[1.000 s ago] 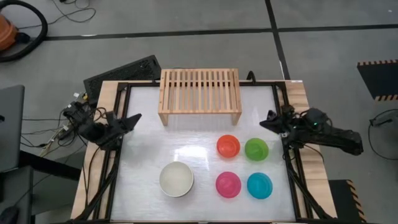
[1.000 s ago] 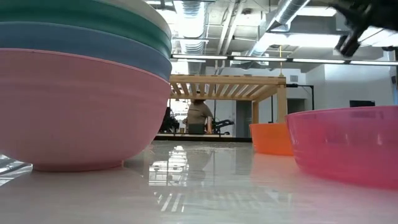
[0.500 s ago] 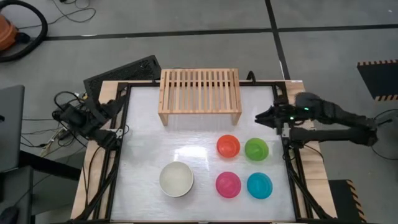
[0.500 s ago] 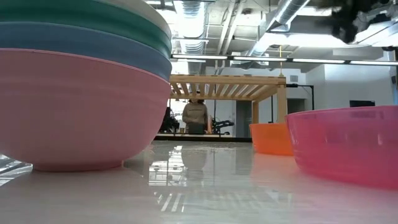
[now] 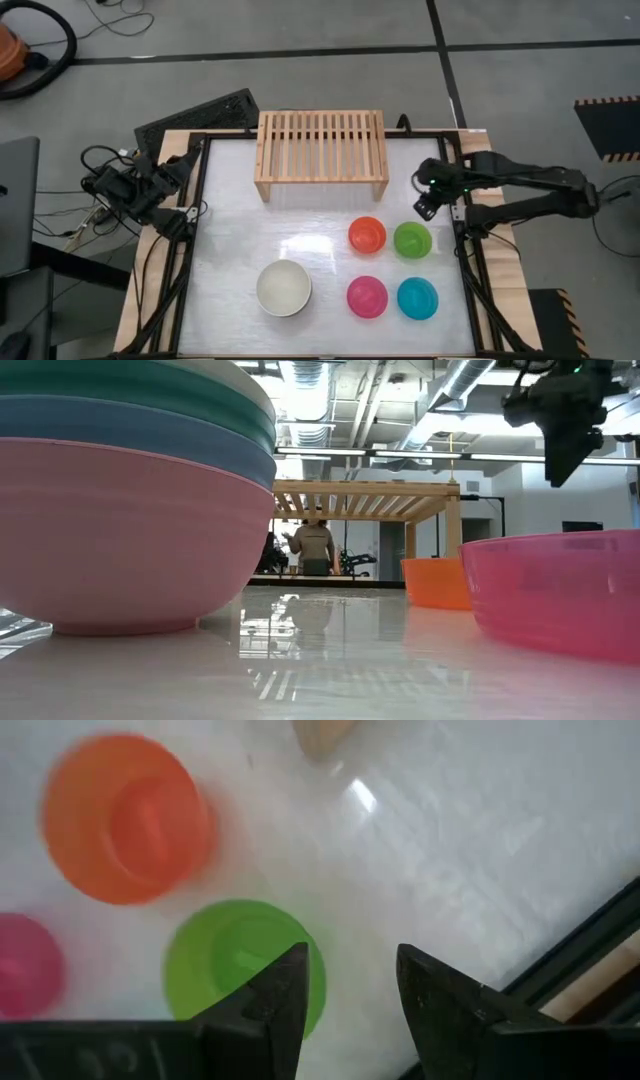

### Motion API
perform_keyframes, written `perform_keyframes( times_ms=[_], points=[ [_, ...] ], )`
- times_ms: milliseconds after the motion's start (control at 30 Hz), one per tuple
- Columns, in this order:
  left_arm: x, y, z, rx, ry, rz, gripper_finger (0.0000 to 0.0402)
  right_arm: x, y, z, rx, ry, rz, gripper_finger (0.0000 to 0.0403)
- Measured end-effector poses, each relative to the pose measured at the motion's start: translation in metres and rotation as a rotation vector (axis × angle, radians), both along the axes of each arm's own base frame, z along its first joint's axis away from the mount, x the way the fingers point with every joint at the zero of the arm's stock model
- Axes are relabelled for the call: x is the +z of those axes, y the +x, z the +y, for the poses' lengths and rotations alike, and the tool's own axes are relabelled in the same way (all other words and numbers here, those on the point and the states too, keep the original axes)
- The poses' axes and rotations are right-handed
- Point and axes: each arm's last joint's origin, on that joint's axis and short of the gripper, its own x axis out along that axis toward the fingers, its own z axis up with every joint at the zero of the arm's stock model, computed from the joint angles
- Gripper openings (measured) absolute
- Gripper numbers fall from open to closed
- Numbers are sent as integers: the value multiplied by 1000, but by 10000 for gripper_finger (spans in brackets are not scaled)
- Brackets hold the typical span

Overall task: Place and stack bowls onto a shelf
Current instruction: Put the large white bowl on the shelf

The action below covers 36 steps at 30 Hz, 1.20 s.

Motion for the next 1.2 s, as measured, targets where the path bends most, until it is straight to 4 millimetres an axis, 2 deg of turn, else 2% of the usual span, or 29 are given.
perform_keyframes(
  times_ms=[100,200,367,567,700,900,1067,1200],
  points=[
    [-2,2,-1,-12,-8,12,256,-16,6,-1,61,15,67,181],
    [-5,4,-2,-27,-17,29,256,-34,9,1,127,67,47,183],
    [-9,7,-4,-41,-36,41,256,-57,4,6,208,62,-16,183],
    [-10,7,-4,-42,-46,44,256,-85,-4,9,217,88,28,181],
    [-10,7,-3,-21,-58,53,256,-89,-4,11,207,119,17,182],
    [-11,7,-3,-3,-64,68,256,-90,-2,8,93,74,26,177],
    [-13,8,-4,-12,-55,85,256,-90,-2,8,84,75,22,172],
    [-15,19,-12,-131,12,95,256,-90,-2,8,84,74,19,171]
  ],
)
